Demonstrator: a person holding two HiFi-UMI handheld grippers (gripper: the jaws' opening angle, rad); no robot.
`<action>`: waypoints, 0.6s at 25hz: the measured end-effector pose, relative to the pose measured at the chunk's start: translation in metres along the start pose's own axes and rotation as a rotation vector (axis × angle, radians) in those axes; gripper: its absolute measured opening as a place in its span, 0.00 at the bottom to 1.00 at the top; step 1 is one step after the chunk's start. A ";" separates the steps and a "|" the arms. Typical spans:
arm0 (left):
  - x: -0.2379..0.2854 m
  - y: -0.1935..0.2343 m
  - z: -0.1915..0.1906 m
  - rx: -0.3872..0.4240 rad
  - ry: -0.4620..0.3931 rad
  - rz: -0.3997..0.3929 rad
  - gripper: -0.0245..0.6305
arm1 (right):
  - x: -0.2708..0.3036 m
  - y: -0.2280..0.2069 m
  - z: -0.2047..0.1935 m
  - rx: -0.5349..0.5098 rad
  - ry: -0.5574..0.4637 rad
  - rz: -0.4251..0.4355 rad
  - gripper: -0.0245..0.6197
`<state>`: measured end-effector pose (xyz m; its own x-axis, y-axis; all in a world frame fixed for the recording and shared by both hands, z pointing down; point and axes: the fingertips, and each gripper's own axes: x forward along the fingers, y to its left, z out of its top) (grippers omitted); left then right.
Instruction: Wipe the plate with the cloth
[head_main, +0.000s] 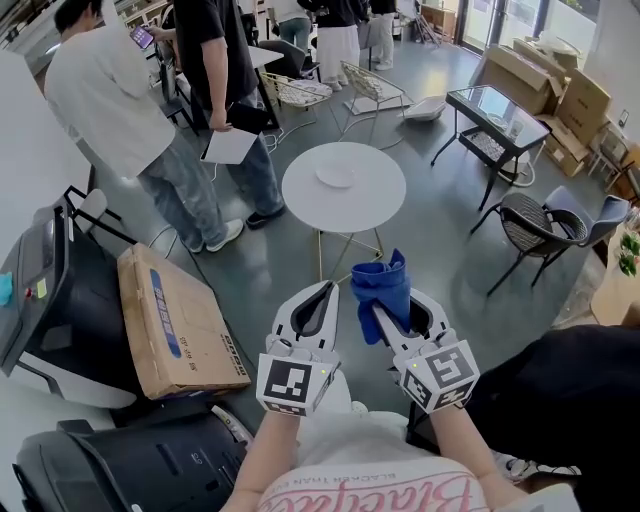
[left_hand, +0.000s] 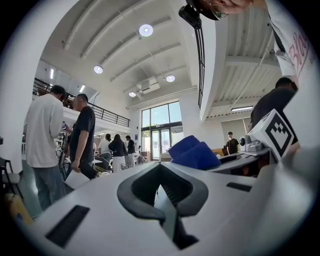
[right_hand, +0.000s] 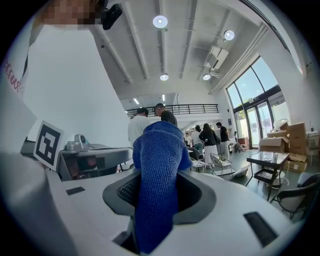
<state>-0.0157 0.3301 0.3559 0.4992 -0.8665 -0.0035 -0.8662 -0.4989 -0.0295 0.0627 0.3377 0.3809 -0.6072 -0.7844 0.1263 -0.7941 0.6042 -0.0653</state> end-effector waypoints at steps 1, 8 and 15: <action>0.006 0.004 -0.001 -0.002 0.000 -0.004 0.05 | 0.006 -0.003 0.000 0.002 0.001 -0.002 0.27; 0.061 0.049 -0.007 0.005 0.016 -0.045 0.05 | 0.068 -0.031 0.007 0.014 0.003 -0.015 0.27; 0.123 0.111 -0.007 0.024 0.024 -0.069 0.05 | 0.147 -0.068 0.019 0.029 0.013 -0.061 0.27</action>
<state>-0.0500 0.1679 0.3590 0.5564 -0.8306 0.0233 -0.8289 -0.5568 -0.0533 0.0270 0.1787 0.3852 -0.5576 -0.8176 0.1438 -0.8301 0.5511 -0.0856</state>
